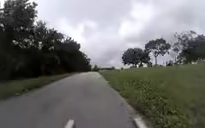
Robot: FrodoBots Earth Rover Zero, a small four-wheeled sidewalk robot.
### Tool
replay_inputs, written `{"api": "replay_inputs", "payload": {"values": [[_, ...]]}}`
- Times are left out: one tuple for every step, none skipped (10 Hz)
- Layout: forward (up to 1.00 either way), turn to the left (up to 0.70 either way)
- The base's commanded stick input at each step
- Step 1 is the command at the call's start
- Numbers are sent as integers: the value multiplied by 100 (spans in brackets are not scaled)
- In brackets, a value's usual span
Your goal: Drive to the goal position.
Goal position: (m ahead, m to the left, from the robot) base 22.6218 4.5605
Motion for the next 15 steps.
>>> {"api": "replay_inputs", "payload": {"values": [[70, 0], [70, 0], [70, 0], [70, 0], [70, 0], [70, 0], [70, 0], [70, 0], [70, 0], [70, 0], [70, 1], [70, 5], [70, 16], [70, 10], [70, 0]]}}
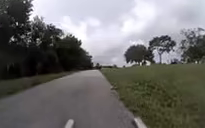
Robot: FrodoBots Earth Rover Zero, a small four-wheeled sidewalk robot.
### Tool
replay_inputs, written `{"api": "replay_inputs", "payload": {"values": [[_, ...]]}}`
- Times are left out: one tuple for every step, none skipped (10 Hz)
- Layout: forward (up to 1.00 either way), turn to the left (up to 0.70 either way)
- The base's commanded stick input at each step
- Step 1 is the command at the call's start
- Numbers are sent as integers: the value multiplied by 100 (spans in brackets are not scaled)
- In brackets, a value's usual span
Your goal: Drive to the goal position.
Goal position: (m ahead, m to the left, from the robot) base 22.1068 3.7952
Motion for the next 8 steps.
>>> {"api": "replay_inputs", "payload": {"values": [[70, 0], [70, 0], [70, 0], [70, 0], [70, 0], [70, 0], [70, 0], [70, 0]]}}
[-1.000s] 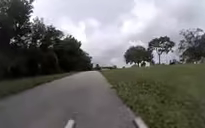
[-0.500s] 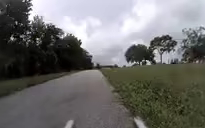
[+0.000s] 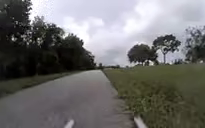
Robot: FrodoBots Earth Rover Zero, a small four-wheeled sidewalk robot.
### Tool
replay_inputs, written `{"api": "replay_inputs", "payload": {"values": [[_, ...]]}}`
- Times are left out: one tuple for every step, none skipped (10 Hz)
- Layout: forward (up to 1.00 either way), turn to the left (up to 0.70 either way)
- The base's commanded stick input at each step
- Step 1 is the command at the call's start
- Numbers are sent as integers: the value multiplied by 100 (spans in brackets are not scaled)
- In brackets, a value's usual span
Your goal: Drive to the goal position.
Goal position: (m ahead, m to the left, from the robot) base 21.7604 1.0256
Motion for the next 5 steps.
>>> {"api": "replay_inputs", "payload": {"values": [[70, 0], [70, 0], [70, 0], [70, 0], [70, 0]]}}
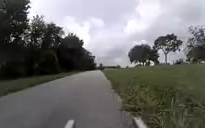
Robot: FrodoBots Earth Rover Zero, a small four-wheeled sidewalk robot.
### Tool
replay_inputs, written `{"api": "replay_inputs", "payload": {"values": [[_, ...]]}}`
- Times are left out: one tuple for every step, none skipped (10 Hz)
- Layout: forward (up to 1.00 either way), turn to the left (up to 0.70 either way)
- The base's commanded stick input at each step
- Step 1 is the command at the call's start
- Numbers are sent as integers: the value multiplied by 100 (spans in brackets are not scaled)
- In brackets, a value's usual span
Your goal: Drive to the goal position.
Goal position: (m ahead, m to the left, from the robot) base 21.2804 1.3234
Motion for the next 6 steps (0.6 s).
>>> {"api": "replay_inputs", "payload": {"values": [[70, 0], [70, 0], [70, 0], [70, 0], [70, 0], [70, 3]]}}
